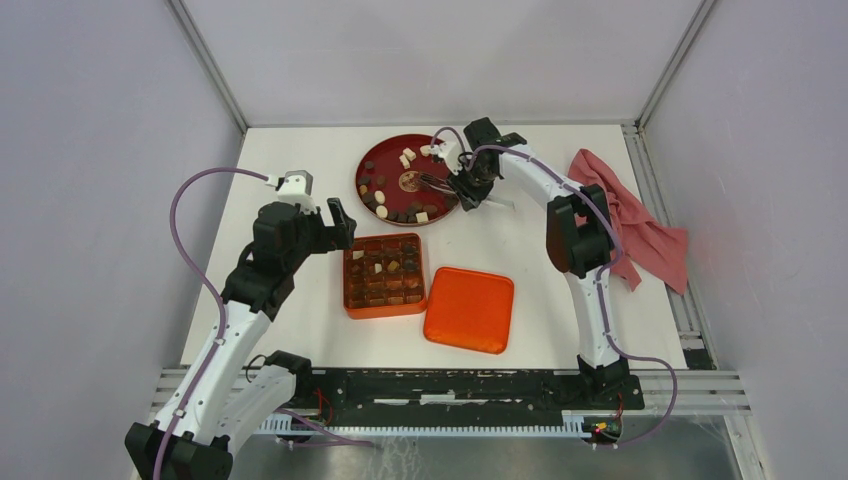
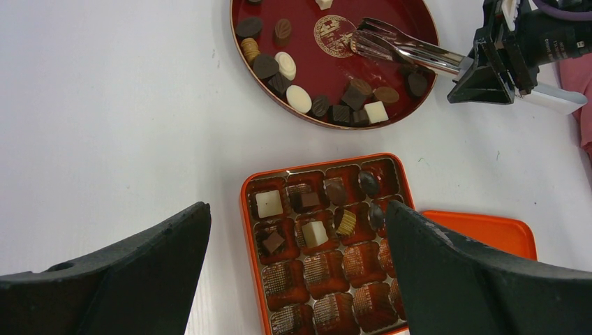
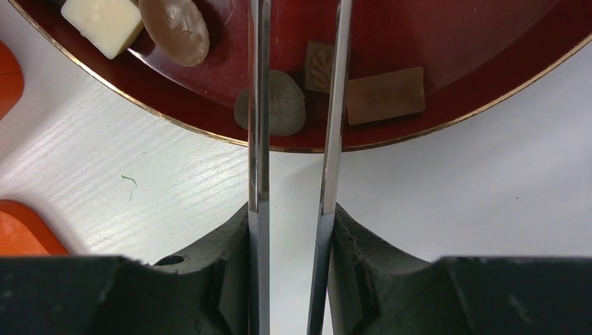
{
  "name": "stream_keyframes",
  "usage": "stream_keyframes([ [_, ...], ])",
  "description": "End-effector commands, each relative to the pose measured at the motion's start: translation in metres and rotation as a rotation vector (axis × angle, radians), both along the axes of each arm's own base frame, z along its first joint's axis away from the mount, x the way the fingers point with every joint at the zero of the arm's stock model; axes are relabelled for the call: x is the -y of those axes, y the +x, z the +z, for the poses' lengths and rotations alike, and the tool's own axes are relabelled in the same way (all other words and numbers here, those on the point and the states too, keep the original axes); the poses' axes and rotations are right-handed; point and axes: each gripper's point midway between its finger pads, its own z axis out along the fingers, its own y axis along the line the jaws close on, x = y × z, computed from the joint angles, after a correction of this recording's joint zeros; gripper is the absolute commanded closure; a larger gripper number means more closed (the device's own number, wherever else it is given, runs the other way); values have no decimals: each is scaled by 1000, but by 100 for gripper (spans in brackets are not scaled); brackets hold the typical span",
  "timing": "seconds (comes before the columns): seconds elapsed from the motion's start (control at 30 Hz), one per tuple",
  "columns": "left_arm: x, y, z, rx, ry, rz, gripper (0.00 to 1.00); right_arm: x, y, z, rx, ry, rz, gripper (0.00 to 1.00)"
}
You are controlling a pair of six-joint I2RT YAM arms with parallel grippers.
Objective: Pack the chocolate
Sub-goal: Pick up the fake chocolate from the plate.
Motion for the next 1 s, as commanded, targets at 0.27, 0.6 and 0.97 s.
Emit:
stream_keyframes([
  [0.27,0,5,23,70,0,-3,1,-7,16,41,121,36,4,90],
  [0.6,3,5,25,76,-24,-9,1,-6,3,59,142,87,20,100],
  [0.97,4,6,23,69,-25,-10,1,-16,-45,97,148,247,165,100],
])
